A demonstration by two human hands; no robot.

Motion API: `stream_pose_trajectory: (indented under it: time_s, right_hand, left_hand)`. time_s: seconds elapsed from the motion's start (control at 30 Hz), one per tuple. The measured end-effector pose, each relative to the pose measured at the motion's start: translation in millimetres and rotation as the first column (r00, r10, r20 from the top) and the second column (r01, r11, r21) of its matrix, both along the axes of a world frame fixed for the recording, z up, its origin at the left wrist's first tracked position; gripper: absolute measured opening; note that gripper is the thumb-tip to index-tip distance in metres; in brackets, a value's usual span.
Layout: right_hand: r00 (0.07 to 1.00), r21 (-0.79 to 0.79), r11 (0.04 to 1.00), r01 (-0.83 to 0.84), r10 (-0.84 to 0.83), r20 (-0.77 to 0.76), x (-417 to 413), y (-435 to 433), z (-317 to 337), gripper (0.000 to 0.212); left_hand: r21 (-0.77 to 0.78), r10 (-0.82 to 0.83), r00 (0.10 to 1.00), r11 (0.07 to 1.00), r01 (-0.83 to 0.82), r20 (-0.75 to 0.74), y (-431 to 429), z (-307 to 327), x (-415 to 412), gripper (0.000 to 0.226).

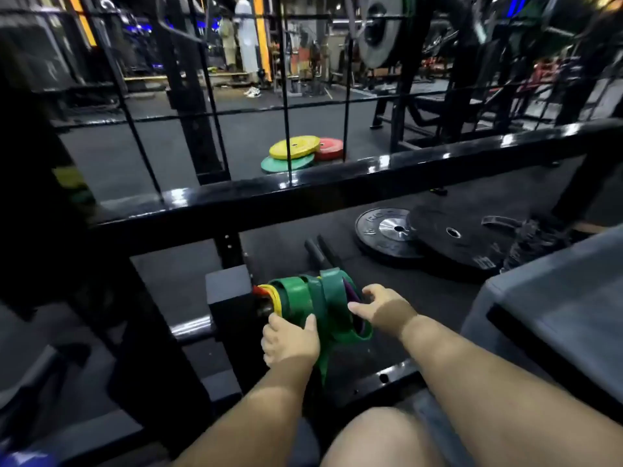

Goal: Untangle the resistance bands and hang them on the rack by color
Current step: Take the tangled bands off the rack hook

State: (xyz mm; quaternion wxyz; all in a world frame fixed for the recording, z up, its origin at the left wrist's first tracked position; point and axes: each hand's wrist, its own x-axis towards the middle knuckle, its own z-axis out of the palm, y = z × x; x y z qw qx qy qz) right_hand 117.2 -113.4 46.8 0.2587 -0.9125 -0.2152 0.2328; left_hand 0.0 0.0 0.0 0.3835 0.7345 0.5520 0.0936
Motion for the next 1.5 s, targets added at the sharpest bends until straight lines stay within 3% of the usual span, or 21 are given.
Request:
stream_pose_trajectory:
  time_s: [0.17,0.37,0.43,0.5,0.63,0.7,0.9,1.0,1.1,1.17,1.27,1.5]
  right_hand:
    - [0.995,0.044,0.998,0.052,-0.049,-0.082,14,22,-13,0.078]
    - [0.947,0.196,0.966,0.167,-0.102,-0.304,34,44,-34,0.101]
    - [0.953,0.171,0.971,0.165,-0.112,-0.281,42,49,-41,0.102]
    - [0.967,0.075,0.989,0.127,-0.106,-0.232,50,51,-45,0.101]
    - [0.962,-0.001,1.000,0.028,-0.027,-0.272,61,49,-51,0.102]
    - [0.947,0.085,0.996,0.036,-0.006,-0.322,63,46,-55,0.099]
    - [0.848,0.347,0.922,0.170,0.042,-0.529,59,43,-77,0.087]
    - [0.766,0.397,0.882,0.253,0.068,-0.639,57,42,-78,0.086]
    - [0.703,0.422,0.876,0.233,0.148,-0.696,55,42,-76,0.071]
    - [0.719,0.442,0.868,0.228,0.156,-0.677,54,44,-77,0.067]
    - [0.743,0.518,0.822,0.237,0.190,-0.642,56,45,-74,0.043]
    - [0.737,0.601,0.760,0.246,0.256,-0.626,63,39,-77,0.048]
  left_hand:
    - [-0.245,0.232,0.962,0.950,-0.192,0.146,23,-16,10,0.088]
    - [-0.542,0.321,0.860,0.838,-0.063,0.396,45,-52,24,0.115]
    - [-0.591,0.345,0.840,0.806,-0.036,0.418,55,-82,33,0.116]
    - [-0.626,0.351,0.826,0.780,0.003,0.442,52,-69,28,0.105]
    - [-0.606,0.292,0.826,0.792,0.074,0.482,43,-32,22,0.048]
    - [-0.598,0.283,0.839,0.799,0.061,0.464,43,-28,23,0.051]
    - [-0.643,0.348,0.864,0.765,-0.037,0.365,32,-18,40,0.086]
    - [-0.724,0.380,0.843,0.689,0.018,0.382,31,-12,43,0.059]
    - [-0.783,0.373,0.846,0.617,0.080,0.381,33,-11,43,0.038]
    - [-0.772,0.360,0.849,0.630,0.086,0.388,33,-13,42,0.039]
    - [-0.710,0.316,0.852,0.699,0.088,0.416,34,-11,47,0.048]
    - [-0.593,0.215,0.863,0.797,0.116,0.457,38,6,68,0.033]
